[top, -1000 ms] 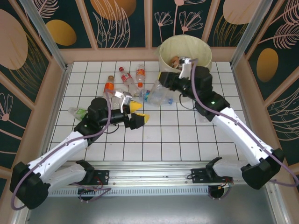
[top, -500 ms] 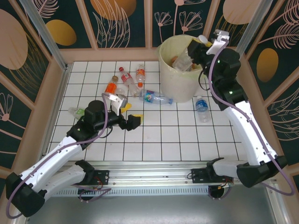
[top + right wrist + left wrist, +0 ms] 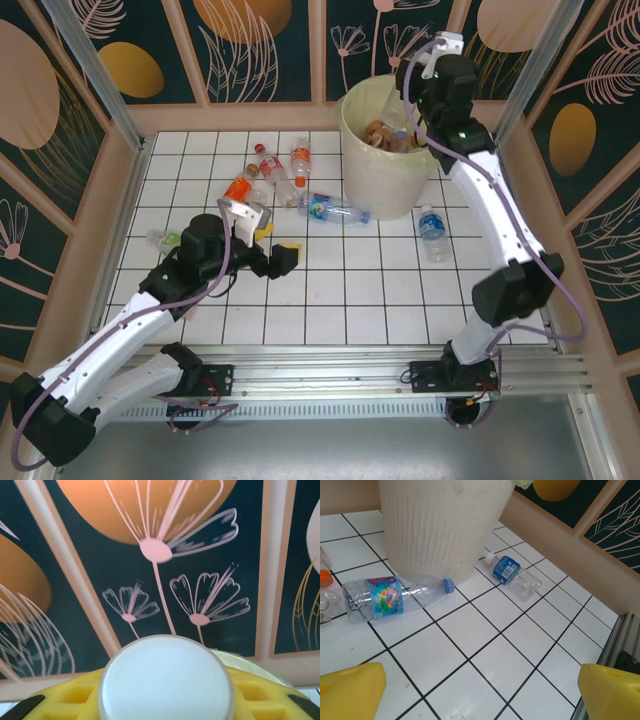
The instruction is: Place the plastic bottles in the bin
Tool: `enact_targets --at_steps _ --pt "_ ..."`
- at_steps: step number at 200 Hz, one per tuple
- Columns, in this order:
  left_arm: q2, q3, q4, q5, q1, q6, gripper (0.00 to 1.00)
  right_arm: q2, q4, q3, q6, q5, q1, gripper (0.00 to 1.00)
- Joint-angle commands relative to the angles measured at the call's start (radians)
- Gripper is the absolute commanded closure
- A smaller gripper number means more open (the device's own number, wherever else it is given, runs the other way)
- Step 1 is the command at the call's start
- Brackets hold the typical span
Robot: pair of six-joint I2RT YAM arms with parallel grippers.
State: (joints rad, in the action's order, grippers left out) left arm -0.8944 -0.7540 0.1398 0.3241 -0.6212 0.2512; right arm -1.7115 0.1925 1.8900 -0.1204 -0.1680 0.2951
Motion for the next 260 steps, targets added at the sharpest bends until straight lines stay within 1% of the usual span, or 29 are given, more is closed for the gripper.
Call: enact_targets --at_steps 1,33,69,134,170,197,212,241,260 --pt "0.018 -0.019 0.012 0.002 -0.002 -0.003 0.01 -0.113 0.127 0.132 0.047 -0.021 -0.016 0.62" --pt "0.02 -0.022 0.031 -0.036 -0.001 0.0 0.01 -0.258 0.224 0.225 0.047 -0.011 -0.02 0.62" --pt "0.019 -0.019 0.045 -0.043 -0.002 0.017 0.01 -0.325 0.244 0.19 0.03 0.014 -0.02 0.6" --pt "0.005 -0.015 0.053 -0.079 -0.002 0.025 0.01 -0.326 0.239 0.158 0.016 0.032 -0.021 0.49" --pt "0.003 -0.016 0.059 -0.089 -0.001 0.031 0.01 -0.3 0.238 0.181 0.0 0.058 -0.027 0.49" --pt "0.003 -0.013 0.061 -0.088 -0.002 0.032 0.01 -0.297 0.274 0.221 -0.017 0.041 -0.039 0.46" --pt "0.004 -0.011 0.061 -0.089 -0.001 0.033 0.01 -0.289 0.291 0.23 -0.04 0.041 -0.054 0.44" --pt "0.003 -0.005 0.061 -0.088 -0.002 0.033 0.01 -0.242 0.287 0.197 -0.125 0.109 -0.108 0.38" --pt "0.005 -0.003 0.061 -0.086 -0.002 0.035 0.01 -0.222 0.3 0.198 -0.134 0.077 -0.122 0.35"
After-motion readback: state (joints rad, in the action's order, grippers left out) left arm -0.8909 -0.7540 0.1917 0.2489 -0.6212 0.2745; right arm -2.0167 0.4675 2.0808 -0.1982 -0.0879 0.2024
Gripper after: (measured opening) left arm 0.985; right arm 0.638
